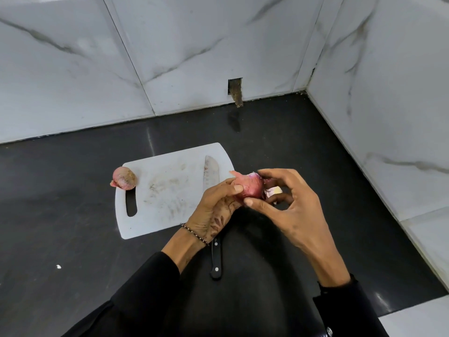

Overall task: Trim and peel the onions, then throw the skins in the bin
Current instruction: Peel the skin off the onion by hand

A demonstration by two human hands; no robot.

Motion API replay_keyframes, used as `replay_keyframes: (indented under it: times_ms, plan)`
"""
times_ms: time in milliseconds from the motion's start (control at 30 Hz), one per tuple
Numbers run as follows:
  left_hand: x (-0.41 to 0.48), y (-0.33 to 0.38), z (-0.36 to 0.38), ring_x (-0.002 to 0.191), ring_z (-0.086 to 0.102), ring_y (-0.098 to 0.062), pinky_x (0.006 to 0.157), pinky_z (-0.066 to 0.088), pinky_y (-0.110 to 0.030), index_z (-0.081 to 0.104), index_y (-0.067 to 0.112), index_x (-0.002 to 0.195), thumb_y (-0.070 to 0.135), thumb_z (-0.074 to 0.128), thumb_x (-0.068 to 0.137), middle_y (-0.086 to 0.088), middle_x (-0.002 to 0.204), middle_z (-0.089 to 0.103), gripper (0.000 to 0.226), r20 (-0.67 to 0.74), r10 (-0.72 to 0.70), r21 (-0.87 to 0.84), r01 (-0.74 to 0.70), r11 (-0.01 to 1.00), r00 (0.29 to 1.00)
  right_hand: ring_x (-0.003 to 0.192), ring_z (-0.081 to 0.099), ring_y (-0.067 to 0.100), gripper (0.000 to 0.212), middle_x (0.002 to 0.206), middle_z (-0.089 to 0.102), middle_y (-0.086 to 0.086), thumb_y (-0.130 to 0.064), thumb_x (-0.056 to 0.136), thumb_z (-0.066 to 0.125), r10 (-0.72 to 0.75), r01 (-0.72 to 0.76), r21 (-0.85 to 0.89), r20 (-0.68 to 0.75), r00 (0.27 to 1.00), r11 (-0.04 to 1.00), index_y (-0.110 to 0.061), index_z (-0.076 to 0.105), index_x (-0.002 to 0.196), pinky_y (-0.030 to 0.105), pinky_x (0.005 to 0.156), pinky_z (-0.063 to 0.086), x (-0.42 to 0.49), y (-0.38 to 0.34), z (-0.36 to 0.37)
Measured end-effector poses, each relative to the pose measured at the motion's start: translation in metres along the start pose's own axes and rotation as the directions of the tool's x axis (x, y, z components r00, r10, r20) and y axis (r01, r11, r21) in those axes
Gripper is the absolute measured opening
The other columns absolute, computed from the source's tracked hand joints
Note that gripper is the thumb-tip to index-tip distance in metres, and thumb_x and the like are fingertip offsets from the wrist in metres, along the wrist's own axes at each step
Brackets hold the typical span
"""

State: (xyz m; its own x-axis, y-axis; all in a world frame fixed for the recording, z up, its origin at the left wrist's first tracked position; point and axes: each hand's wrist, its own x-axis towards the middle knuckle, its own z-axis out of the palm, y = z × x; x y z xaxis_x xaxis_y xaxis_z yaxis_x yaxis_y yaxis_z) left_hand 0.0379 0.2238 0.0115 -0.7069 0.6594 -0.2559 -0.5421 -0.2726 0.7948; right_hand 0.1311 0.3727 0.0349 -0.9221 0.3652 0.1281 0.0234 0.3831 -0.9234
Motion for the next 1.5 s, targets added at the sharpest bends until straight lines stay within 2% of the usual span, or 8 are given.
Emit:
replay_keyframes:
  times_ms: [167, 333, 567, 667, 833, 1067, 1367, 1500]
  plan:
    - [0.001, -0.002, 0.01, 0.107, 0.064, -0.023, 0.089, 0.055, -0.032, 0.079, 0.018, 0.095, 0.014, 0.052, 0.087, -0.009, 0.106, 0.071, 0.028, 0.016, 0.0, -0.023, 0.0, 1.0, 1.0, 0.103, 0.065, 0.014, 0.045, 0.112, 0.061, -0.016, -0.031, 0.069, 0.093, -0.041, 0.042, 0.025, -0.031, 0.999, 0.999, -0.031, 0.07, 0.108, 0.033, 0.075, 0.061, 0.002, 0.0, -0.002]
    - [0.001, -0.004, 0.013, 0.121, 0.059, -0.032, 0.103, 0.047, -0.043, 0.074, 0.014, 0.112, 0.018, 0.055, 0.089, -0.016, 0.123, 0.066, 0.03, 0.024, 0.004, 0.03, -0.004, 1.0, 1.0, 0.102, 0.065, 0.013, 0.043, 0.108, 0.061, -0.019, -0.035, 0.067, 0.091, -0.024, 0.025, 0.046, -0.027, 0.999, 0.999, -0.032, 0.069, 0.102, 0.035, 0.075, 0.061, 0.001, 0.0, -0.006]
    - [-0.001, -0.004, 0.019, 0.123, 0.055, -0.039, 0.113, 0.033, -0.056, 0.074, 0.014, 0.11, 0.016, 0.057, 0.089, -0.018, 0.117, 0.067, 0.027, 0.035, 0.02, 0.076, -0.023, 0.997, 0.999, 0.091, 0.065, 0.012, 0.025, 0.097, 0.062, -0.01, -0.036, 0.073, 0.087, -0.03, 0.032, 0.027, -0.046, 0.998, 0.999, -0.027, 0.067, 0.084, 0.028, 0.073, 0.058, -0.001, -0.001, -0.009]
    - [-0.002, -0.003, 0.021, 0.125, 0.053, -0.039, 0.113, 0.033, -0.055, 0.069, 0.009, 0.118, 0.019, 0.059, 0.089, -0.021, 0.124, 0.063, 0.032, 0.05, 0.006, 0.096, -0.011, 0.995, 0.999, 0.085, 0.067, 0.012, 0.034, 0.095, 0.066, -0.009, -0.035, 0.07, 0.089, 0.024, -0.021, 0.068, -0.052, 0.998, 0.997, -0.024, 0.064, 0.09, 0.029, 0.072, 0.06, -0.001, -0.002, -0.011]
    - [-0.004, 0.003, 0.026, 0.103, 0.066, -0.016, 0.111, 0.038, -0.046, 0.079, 0.035, 0.093, 0.012, 0.048, 0.086, 0.003, 0.1, 0.075, 0.039, 0.101, 0.01, 0.039, -0.014, 0.999, 0.995, 0.091, 0.068, 0.018, 0.032, 0.102, 0.065, -0.005, -0.028, 0.086, 0.079, 0.035, -0.028, 0.177, -0.031, 0.999, 0.984, -0.023, 0.065, 0.114, 0.037, 0.07, 0.063, -0.001, -0.002, -0.016]
    - [-0.002, 0.006, 0.025, 0.104, 0.065, -0.019, 0.107, 0.043, -0.047, 0.08, 0.027, 0.089, 0.008, 0.05, 0.098, 0.0, 0.098, 0.075, 0.037, 0.07, -0.022, 0.097, 0.015, 0.995, 0.997, 0.096, 0.067, 0.019, 0.024, 0.109, 0.064, -0.01, -0.027, 0.092, 0.073, -0.079, 0.079, -0.003, 0.045, 0.996, 0.997, -0.026, 0.071, 0.116, 0.041, 0.071, 0.061, 0.003, 0.003, -0.021]
    - [0.005, 0.004, 0.018, 0.093, 0.068, -0.019, 0.095, 0.054, -0.036, 0.08, 0.022, 0.09, 0.018, 0.048, 0.101, -0.003, 0.096, 0.074, 0.034, -0.034, -0.038, 0.112, 0.041, 0.993, 0.999, 0.096, 0.062, 0.01, 0.005, 0.104, 0.06, -0.014, -0.022, 0.092, 0.071, -0.125, 0.138, -0.147, 0.094, 0.988, 0.979, -0.022, 0.07, 0.097, 0.022, 0.072, 0.054, 0.015, 0.001, -0.016]
    - [0.007, 0.005, 0.021, 0.09, 0.072, -0.02, 0.083, 0.059, -0.036, 0.066, 0.014, 0.107, 0.028, 0.064, 0.087, -0.007, 0.1, 0.073, 0.025, -0.119, 0.001, -0.031, -0.004, 1.0, 0.993, 0.097, 0.059, 0.01, 0.01, 0.104, 0.058, -0.014, -0.019, 0.095, 0.069, -0.13, 0.164, -0.207, 0.169, 0.977, 0.964, -0.027, 0.064, 0.097, 0.014, 0.073, 0.048, 0.016, 0.002, -0.02]
